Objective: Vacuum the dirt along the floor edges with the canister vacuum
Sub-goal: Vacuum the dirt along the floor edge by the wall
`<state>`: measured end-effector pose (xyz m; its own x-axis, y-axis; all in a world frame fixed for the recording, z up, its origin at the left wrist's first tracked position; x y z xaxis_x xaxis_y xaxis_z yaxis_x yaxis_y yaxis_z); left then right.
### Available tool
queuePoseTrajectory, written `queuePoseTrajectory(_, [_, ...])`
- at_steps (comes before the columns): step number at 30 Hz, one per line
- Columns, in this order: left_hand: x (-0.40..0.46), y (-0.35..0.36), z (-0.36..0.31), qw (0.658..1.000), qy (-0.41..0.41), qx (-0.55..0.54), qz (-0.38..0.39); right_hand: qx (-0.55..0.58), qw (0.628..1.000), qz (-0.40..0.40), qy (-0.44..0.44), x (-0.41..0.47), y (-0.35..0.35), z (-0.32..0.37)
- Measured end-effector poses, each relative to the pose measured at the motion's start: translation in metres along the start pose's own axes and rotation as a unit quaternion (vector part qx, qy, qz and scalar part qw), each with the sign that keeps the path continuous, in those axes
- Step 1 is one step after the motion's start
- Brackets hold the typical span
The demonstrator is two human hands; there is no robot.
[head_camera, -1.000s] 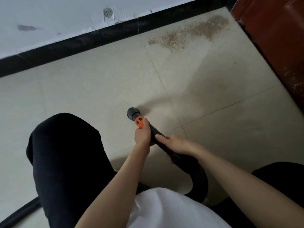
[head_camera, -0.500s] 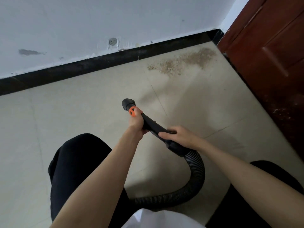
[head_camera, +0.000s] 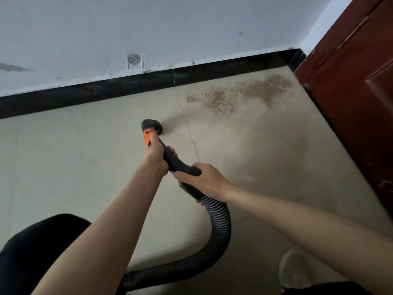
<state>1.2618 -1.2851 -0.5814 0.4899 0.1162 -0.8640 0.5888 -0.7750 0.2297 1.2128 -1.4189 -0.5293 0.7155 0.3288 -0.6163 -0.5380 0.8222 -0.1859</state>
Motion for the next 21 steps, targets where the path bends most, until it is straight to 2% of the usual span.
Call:
queuePoseTrajectory(2, [0.007,0.011,0.012,1.0,0.008,-0.027,0.009,0.047,0.998,0.041,0.001,0.006,-0.008,-0.015])
queuePoseTrajectory(6, [0.02,0.043,0.023,0.994,0.032,-0.034,0.1,0.142,0.983,0.119,0.006,0.016,-0.016,-0.037])
queuePoseTrajectory(10, [0.021,0.055,0.027,0.982,0.059,-0.004,0.18,0.228,0.929,0.284,0.061,0.009,0.007,-0.052])
queuePoseTrajectory(12, [0.02,0.053,0.03,0.982,0.073,0.028,0.169,0.25,0.914,0.313,0.059,0.006,0.015,-0.061])
queuePoseTrajectory(14, [0.016,0.048,0.037,0.985,0.088,0.058,0.133,0.25,0.919,0.3,0.051,0.007,0.014,-0.073])
queuePoseTrajectory(18, [0.006,0.042,0.057,0.986,0.126,0.091,0.064,0.19,0.941,0.275,0.047,0.012,0.0,-0.097])
queuePoseTrajectory(21, [0.001,0.041,0.085,0.984,0.123,0.124,0.038,0.136,0.936,0.309,0.096,0.002,-0.001,-0.121])
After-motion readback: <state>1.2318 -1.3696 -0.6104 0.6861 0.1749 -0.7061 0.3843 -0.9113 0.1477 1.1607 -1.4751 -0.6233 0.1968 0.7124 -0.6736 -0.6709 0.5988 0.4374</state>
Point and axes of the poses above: each hand's wrist, its own x-axis towards the middle knuckle, its own y-axis out of the palm, z = x × y, the point moved 9 cm from there along x, towards the middle knuckle, and after that the axes turned 5 degrees about z, right-handed, at the moved point
